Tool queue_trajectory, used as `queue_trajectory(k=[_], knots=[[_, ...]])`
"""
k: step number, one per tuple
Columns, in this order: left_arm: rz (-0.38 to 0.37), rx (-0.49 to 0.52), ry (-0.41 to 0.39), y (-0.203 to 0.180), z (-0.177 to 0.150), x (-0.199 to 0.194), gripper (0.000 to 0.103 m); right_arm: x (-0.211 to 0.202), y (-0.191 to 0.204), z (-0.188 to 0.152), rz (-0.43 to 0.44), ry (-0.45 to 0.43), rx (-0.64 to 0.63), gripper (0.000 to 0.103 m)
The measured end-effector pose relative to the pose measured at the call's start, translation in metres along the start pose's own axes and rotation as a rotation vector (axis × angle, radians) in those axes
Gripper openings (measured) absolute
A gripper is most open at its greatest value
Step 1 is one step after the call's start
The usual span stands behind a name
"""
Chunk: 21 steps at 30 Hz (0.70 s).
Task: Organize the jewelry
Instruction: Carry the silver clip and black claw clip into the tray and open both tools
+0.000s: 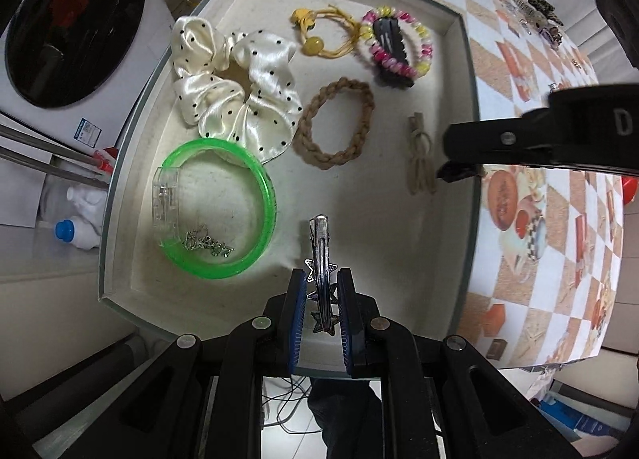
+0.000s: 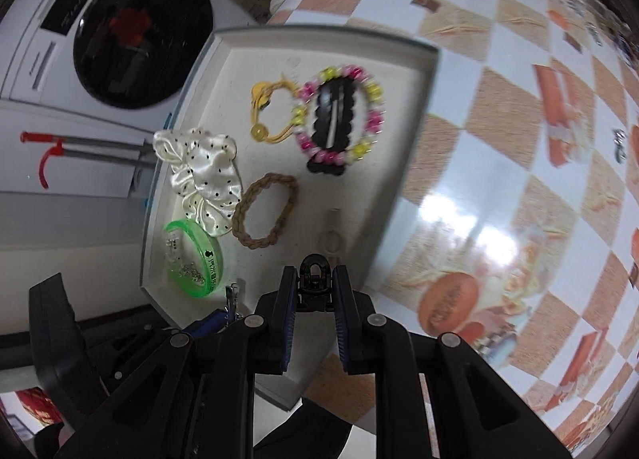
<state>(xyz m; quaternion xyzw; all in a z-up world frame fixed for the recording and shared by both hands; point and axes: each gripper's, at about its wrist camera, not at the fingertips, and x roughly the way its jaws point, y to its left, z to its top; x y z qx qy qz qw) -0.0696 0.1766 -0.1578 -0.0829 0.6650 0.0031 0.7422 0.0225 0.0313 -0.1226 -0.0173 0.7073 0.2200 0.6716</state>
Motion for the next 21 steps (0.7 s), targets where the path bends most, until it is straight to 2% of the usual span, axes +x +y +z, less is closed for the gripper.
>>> queue_trajectory(k=[10,17,21], knots=[[0.030,-0.004,0.002,0.004,-0.007,0.012,0.021,0.040,0.014,0.011,-0.039,0.054,-0.009,0.019],[0.048,0.003,0.007,-0.002,-0.004,0.013,0.021,0.047,0.017,0.015,-0.046,0.059,-0.014,0.021],[0.059,-0.001,0.009,-0.004,0.001,0.011,0.021,0.045,0.018,0.020,-0.037,0.062,-0.003,0.037]])
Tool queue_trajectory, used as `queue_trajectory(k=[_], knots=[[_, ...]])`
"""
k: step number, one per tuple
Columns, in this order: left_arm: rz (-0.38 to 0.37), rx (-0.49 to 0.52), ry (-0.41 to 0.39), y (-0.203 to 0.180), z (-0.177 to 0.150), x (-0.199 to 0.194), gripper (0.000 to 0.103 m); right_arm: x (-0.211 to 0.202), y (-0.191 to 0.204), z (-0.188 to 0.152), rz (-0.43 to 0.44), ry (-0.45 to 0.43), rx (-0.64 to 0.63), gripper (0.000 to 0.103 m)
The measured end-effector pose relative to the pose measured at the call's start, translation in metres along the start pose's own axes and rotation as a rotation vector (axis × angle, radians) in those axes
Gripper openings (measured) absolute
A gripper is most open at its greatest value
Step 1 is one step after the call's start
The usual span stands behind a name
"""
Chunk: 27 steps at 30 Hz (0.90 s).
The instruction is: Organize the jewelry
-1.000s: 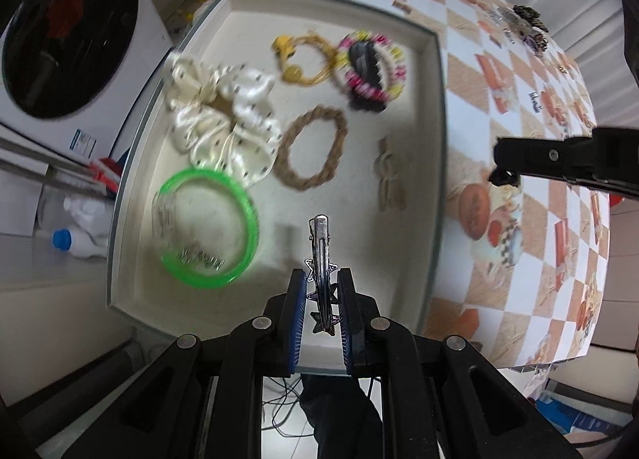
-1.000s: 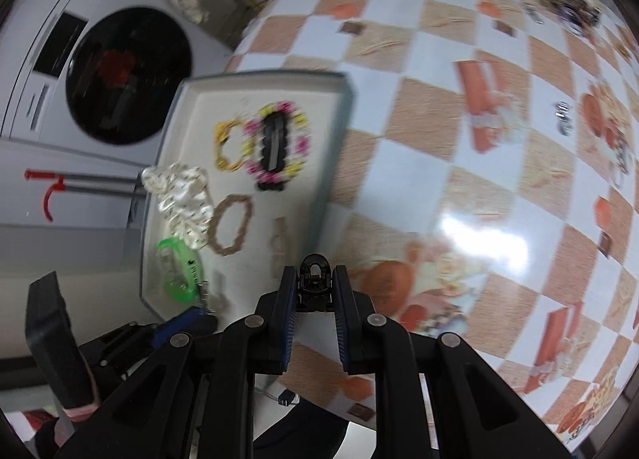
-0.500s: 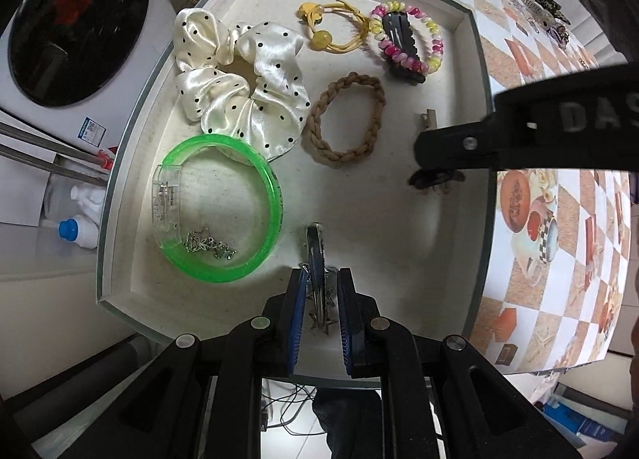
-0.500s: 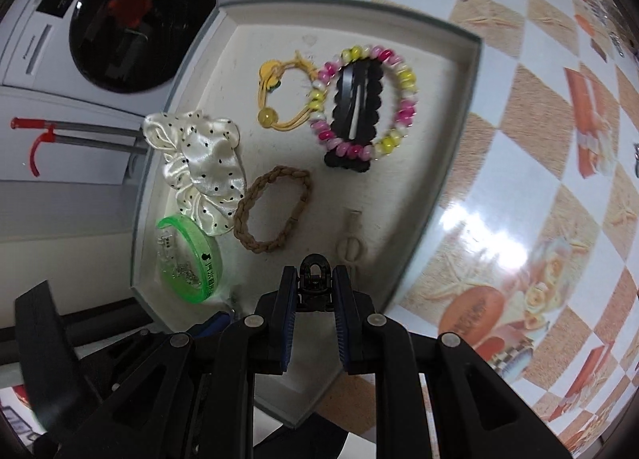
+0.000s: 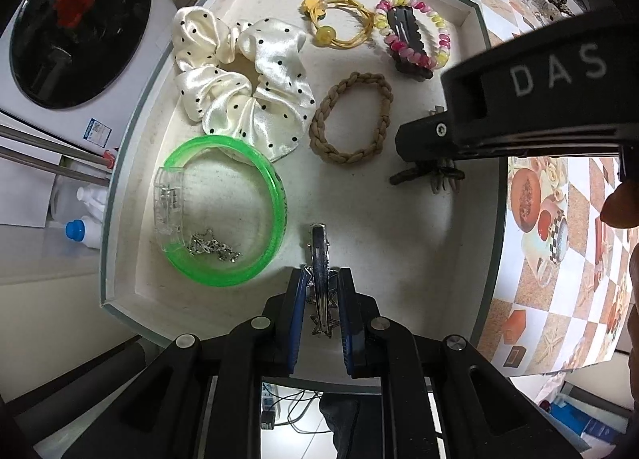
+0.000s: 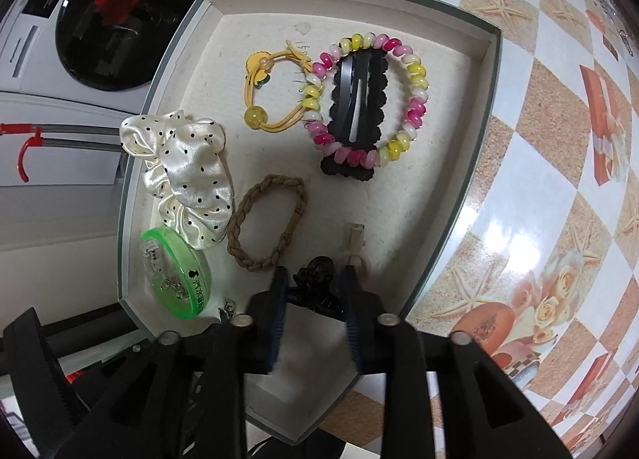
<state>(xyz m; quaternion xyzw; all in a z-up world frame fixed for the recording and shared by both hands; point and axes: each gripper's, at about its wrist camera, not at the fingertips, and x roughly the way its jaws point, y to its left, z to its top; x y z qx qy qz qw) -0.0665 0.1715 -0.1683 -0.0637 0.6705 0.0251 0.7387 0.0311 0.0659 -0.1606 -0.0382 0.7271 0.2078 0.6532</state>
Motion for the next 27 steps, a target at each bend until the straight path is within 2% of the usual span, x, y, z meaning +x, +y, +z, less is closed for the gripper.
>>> queue_trajectory(k=[3,7,14,20,21,22,23,25,27], knots=[[0.005,0.000,-0.006,-0.001,0.003,-0.005,0.021,-0.005,-0.001,0.002,0.011,-0.009,0.007,0.040],[0.007,-0.011,-0.005,-0.004,0.009,-0.014,0.021,-0.019,-0.006,0.007,0.033,-0.034,0.018,0.050],[0.012,-0.011,-0.013,-0.012,0.019,-0.026,0.021,-0.047,-0.012,0.008,0.056,-0.087,0.034,0.056],[0.014,-0.015,-0.030,-0.010,0.023,-0.038,0.021,-0.070,-0.023,-0.003,0.038,-0.128,0.059,0.058],[0.016,-0.014,-0.030,-0.010,0.023,-0.039,0.039,-0.074,-0.025,-0.005,0.032,-0.132,0.063,0.058],[0.019,-0.012,-0.030,-0.010,0.022,-0.040,0.062,-0.077,-0.028,-0.007,0.027,-0.136,0.066,0.058],[0.037,-0.016,-0.039,-0.011,0.022,-0.043,0.103,-0.078,-0.028,-0.009,0.023,-0.139,0.067,0.058],[0.059,-0.017,-0.090,-0.012,0.021,-0.054,0.103,-0.083,-0.032,-0.012,0.015,-0.144,0.071,0.058],[0.039,-0.010,-0.088,-0.014,0.022,-0.059,0.103,-0.087,-0.036,-0.015,0.011,-0.150,0.073,0.058]])
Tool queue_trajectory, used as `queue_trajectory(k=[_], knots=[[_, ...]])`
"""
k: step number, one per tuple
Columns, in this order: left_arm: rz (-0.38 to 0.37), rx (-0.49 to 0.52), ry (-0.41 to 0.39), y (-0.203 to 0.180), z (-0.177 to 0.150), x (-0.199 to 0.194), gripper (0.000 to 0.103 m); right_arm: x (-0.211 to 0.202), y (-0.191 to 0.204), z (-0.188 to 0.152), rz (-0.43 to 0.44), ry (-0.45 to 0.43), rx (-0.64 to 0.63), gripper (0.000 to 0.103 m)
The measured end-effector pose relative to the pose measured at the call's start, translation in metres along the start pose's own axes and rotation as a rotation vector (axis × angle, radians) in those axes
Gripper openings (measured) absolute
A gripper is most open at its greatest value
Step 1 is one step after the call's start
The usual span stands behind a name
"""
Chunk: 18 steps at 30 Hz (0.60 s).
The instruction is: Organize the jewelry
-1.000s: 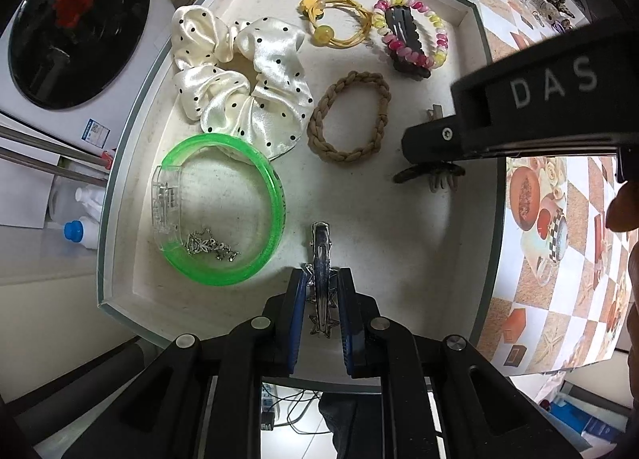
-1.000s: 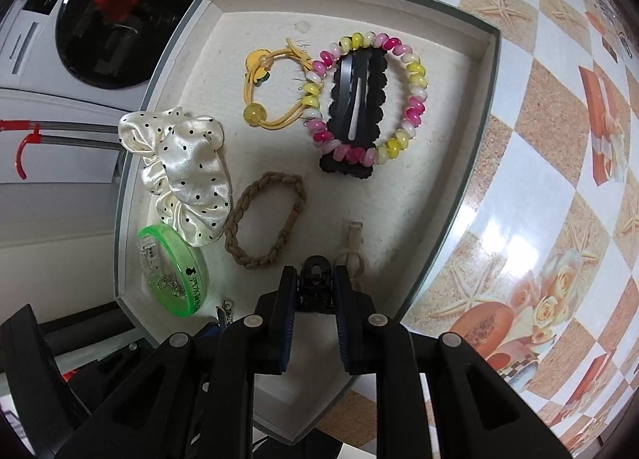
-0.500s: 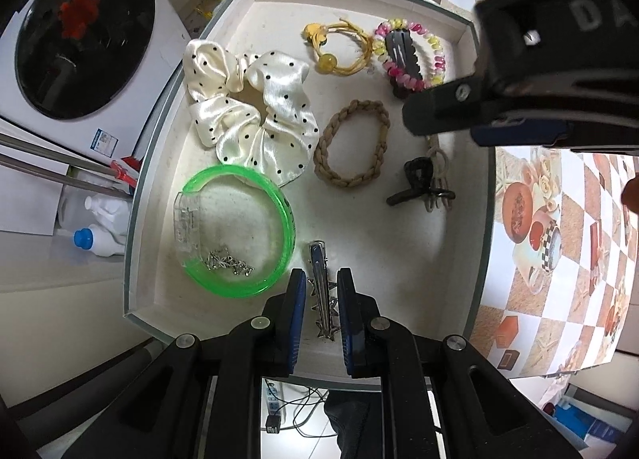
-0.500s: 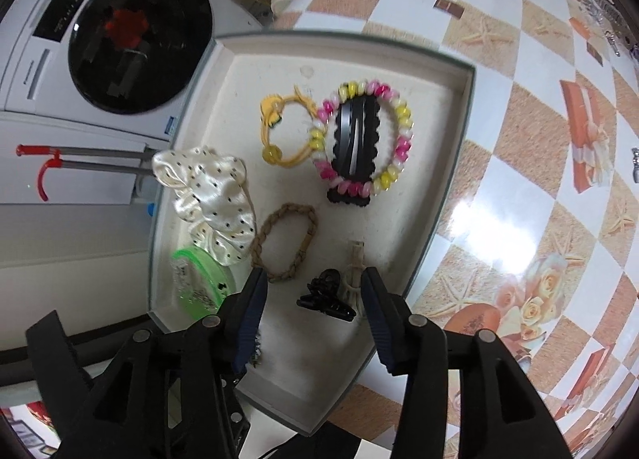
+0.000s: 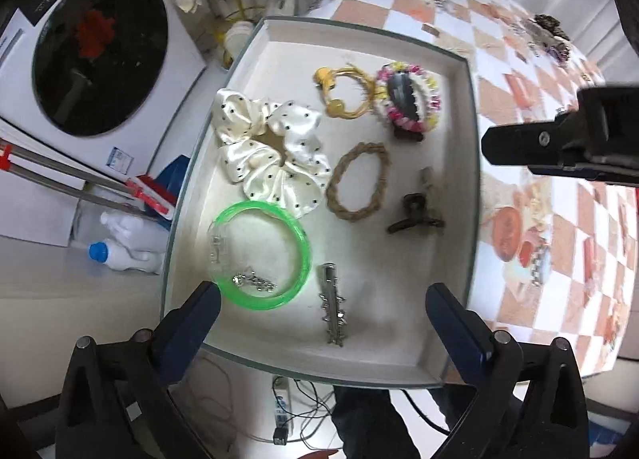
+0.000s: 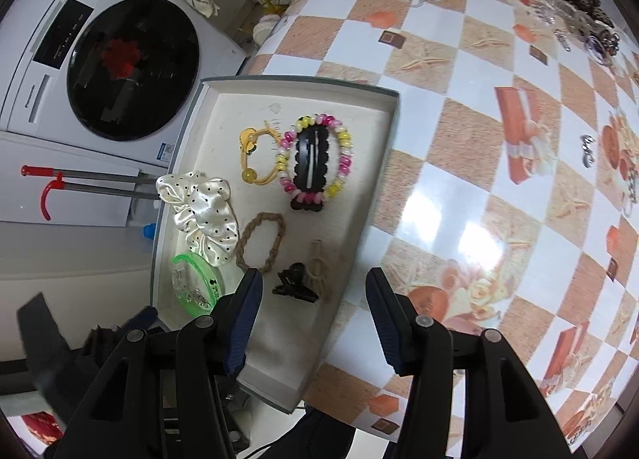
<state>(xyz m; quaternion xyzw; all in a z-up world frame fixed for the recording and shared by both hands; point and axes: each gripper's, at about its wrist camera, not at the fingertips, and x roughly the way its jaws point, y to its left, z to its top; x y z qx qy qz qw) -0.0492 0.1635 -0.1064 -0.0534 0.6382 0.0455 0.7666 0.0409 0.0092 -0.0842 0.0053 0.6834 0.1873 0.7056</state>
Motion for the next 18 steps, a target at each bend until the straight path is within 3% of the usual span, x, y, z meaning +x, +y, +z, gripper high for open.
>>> queue_trajectory(k=[9,13,18], knots=[[0.009,0.005,-0.016,0.005,-0.003,-0.014,0.103,-0.008,-0.006,-0.016,-0.029,-0.003,0.014,0.058],[0.006,0.005,-0.018,0.008,-0.007,-0.020,0.103,-0.016,-0.005,-0.023,-0.052,-0.010,-0.005,0.075],[0.014,0.001,-0.039,0.010,-0.007,-0.033,0.103,-0.028,0.001,-0.029,-0.089,-0.032,-0.044,0.079]])
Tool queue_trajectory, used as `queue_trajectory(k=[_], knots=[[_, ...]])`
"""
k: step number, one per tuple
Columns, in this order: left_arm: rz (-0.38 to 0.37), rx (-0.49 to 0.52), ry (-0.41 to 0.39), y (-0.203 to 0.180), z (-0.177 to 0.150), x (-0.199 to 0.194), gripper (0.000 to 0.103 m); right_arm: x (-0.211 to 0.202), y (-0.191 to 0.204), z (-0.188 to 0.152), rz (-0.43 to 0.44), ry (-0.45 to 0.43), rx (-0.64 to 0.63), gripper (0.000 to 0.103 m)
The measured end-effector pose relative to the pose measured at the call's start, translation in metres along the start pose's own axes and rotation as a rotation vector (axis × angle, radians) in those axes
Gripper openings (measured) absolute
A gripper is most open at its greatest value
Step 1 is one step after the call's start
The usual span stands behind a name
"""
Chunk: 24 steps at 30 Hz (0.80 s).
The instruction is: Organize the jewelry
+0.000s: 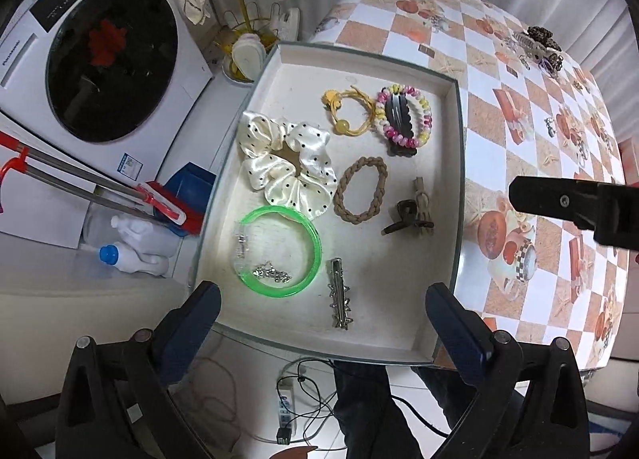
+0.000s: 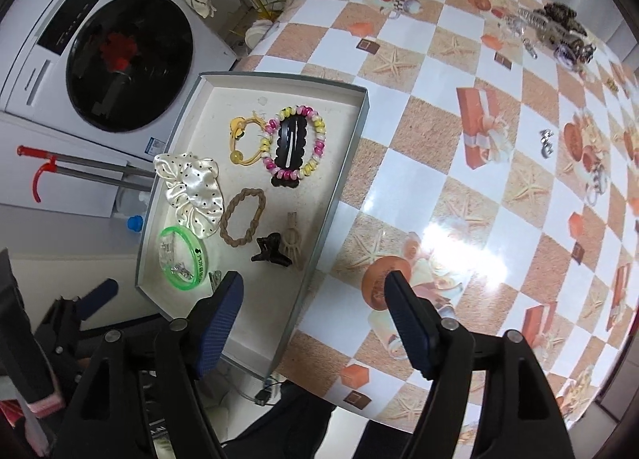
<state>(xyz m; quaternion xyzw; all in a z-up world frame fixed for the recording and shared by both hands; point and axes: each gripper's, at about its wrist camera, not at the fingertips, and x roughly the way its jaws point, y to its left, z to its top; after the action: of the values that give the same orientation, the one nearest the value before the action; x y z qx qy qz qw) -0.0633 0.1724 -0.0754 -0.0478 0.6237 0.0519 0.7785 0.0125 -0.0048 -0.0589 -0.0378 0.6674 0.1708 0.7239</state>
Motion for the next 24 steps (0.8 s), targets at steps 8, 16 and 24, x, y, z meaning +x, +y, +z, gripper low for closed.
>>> queue_trajectory(k=[8,16,24], knots=[[0.002,0.002,-0.034,0.002,0.004,-0.021,0.103,-0.020,0.009,-0.003,-0.037,-0.038,-0.034,0.085],[0.017,0.004,-0.063,0.004,0.008,-0.041,0.103,-0.040,0.018,-0.003,-0.078,-0.068,-0.079,0.088],[0.015,-0.017,-0.086,0.008,0.014,-0.062,0.103,-0.065,0.033,-0.002,-0.124,-0.125,-0.132,0.088]])
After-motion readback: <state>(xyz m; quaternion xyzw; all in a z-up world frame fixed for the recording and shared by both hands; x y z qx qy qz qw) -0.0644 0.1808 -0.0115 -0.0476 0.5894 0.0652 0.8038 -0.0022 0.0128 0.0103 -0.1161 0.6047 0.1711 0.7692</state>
